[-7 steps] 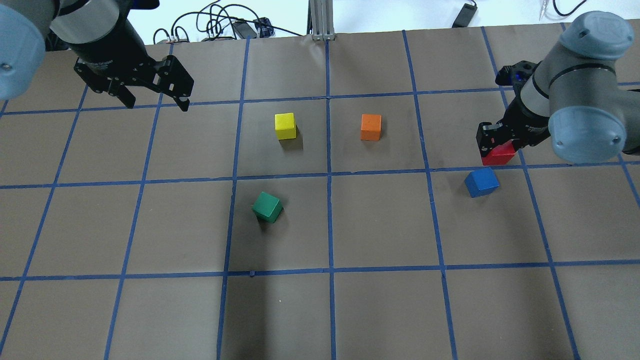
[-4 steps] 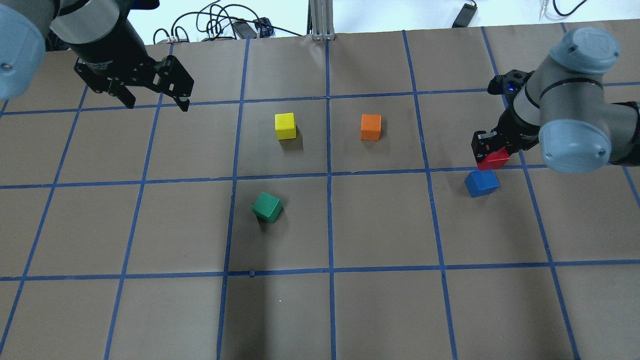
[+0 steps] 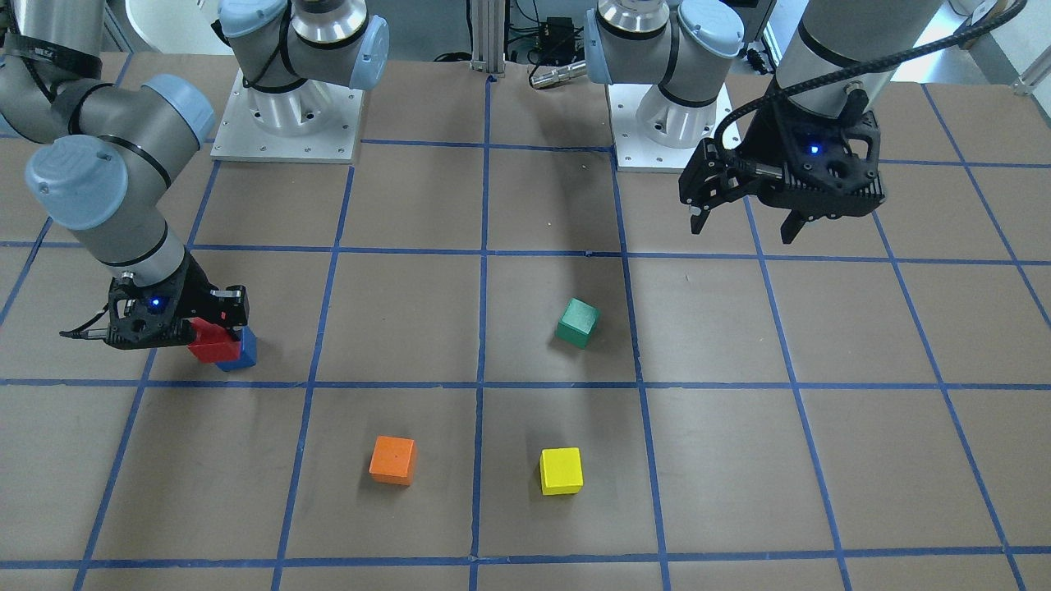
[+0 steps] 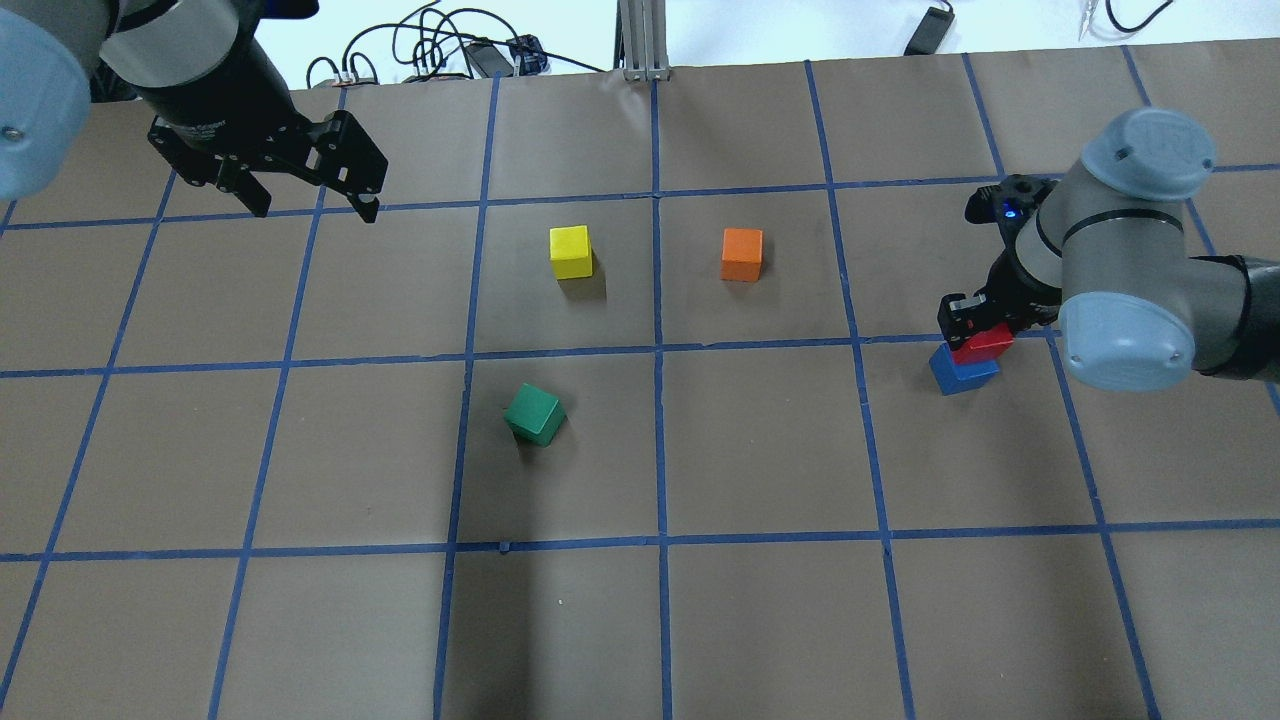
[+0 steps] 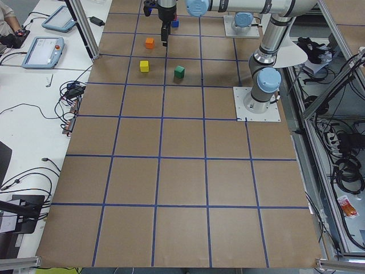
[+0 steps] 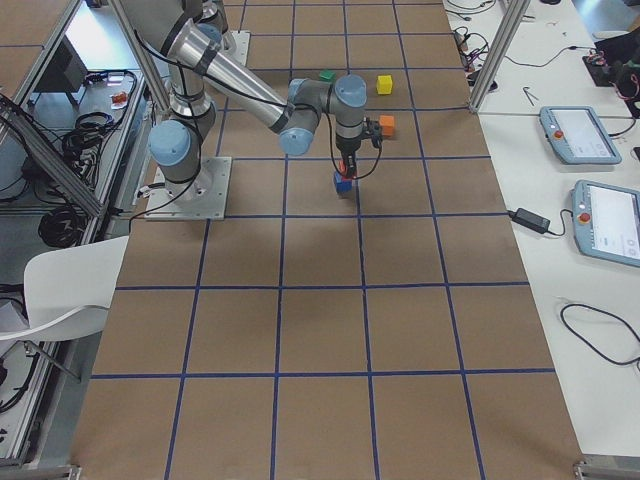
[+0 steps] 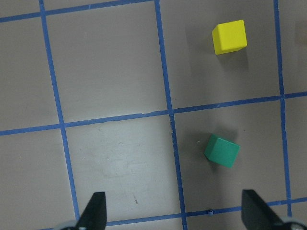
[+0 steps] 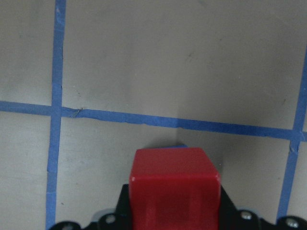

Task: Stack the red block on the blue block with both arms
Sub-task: 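Lower the red cube onto the blue cube with the right gripper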

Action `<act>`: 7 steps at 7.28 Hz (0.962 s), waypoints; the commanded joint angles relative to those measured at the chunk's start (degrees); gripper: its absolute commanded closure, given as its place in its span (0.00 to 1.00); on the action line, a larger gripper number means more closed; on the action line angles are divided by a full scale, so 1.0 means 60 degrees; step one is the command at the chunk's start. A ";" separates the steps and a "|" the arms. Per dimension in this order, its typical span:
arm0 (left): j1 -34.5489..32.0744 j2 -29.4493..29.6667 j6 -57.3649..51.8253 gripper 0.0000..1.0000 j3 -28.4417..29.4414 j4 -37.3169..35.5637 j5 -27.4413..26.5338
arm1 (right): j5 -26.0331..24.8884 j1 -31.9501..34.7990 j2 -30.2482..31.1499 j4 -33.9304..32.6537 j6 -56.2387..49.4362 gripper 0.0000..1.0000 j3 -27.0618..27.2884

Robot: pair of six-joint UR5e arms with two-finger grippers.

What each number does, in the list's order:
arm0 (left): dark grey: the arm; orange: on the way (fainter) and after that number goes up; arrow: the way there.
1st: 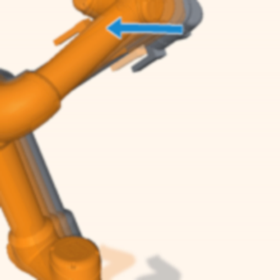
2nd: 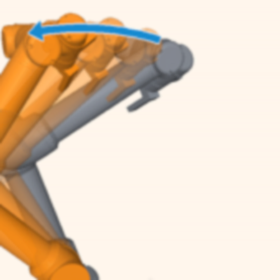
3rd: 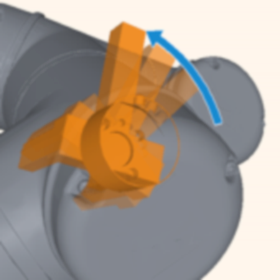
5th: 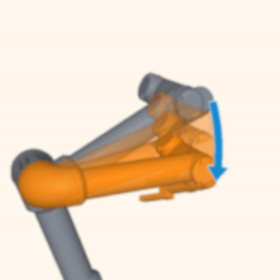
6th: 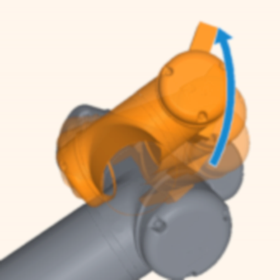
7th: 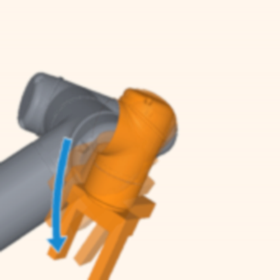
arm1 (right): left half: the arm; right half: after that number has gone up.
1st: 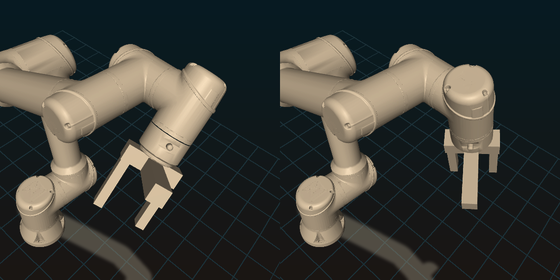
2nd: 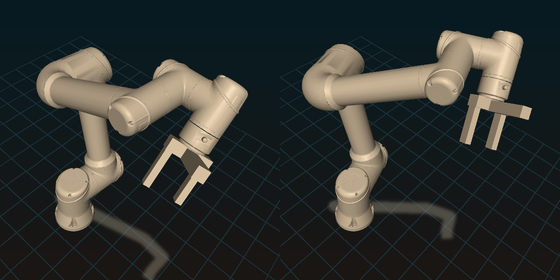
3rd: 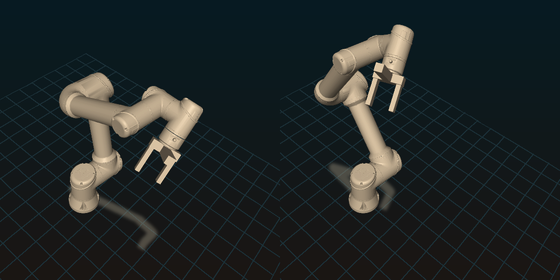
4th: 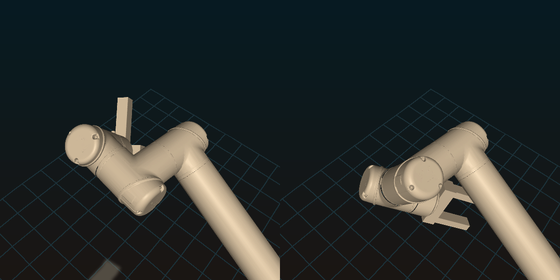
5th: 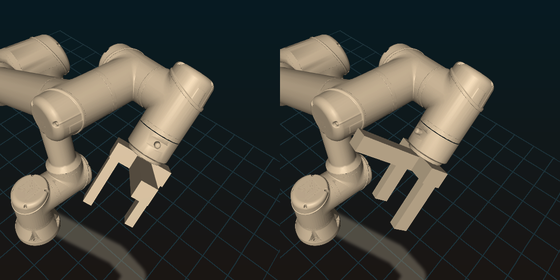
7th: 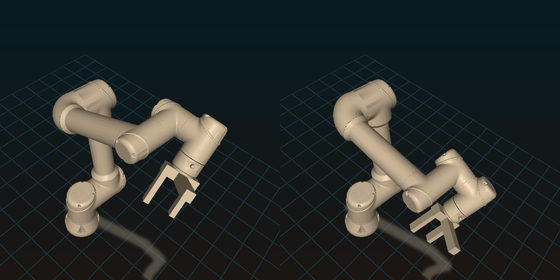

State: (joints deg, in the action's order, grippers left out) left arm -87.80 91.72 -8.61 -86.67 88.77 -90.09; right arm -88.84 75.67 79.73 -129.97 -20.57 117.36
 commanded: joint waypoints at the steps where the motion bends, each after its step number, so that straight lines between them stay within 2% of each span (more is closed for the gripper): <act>1: 0.0000 0.0007 0.0000 0.00 0.0001 0.0000 0.0000 | -0.0003 0.0000 -0.0002 0.0070 0.0000 1.00 0.0010; 2: 0.0000 0.0007 0.0015 0.00 0.0015 0.0000 0.0000 | -0.0003 -0.0014 -0.0002 0.0026 0.0000 1.00 0.0039; 4: 0.0000 0.0007 0.0015 0.00 0.0030 0.0000 0.0000 | -0.0003 -0.0015 -0.0002 -0.0091 -0.0029 0.92 0.0083; 5: 0.0000 0.0007 -0.0014 0.00 0.0016 0.0000 0.0000 | -0.0003 -0.0015 -0.0031 -0.0120 -0.0159 0.51 0.0083; 6: 0.0000 0.0007 0.0014 0.00 0.0030 0.0000 0.0000 | -0.0047 -0.0029 -0.0031 -0.0150 -0.0349 0.25 0.0083; 7: 0.0000 0.0036 -0.0014 0.00 0.0030 -0.0029 0.0000 | -0.0250 -0.0029 -0.0046 -0.0135 -0.0351 0.16 0.0083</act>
State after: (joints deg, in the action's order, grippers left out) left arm -87.80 91.90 -8.63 -86.51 88.50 -90.09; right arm -89.99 75.51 79.46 -130.78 -22.52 117.84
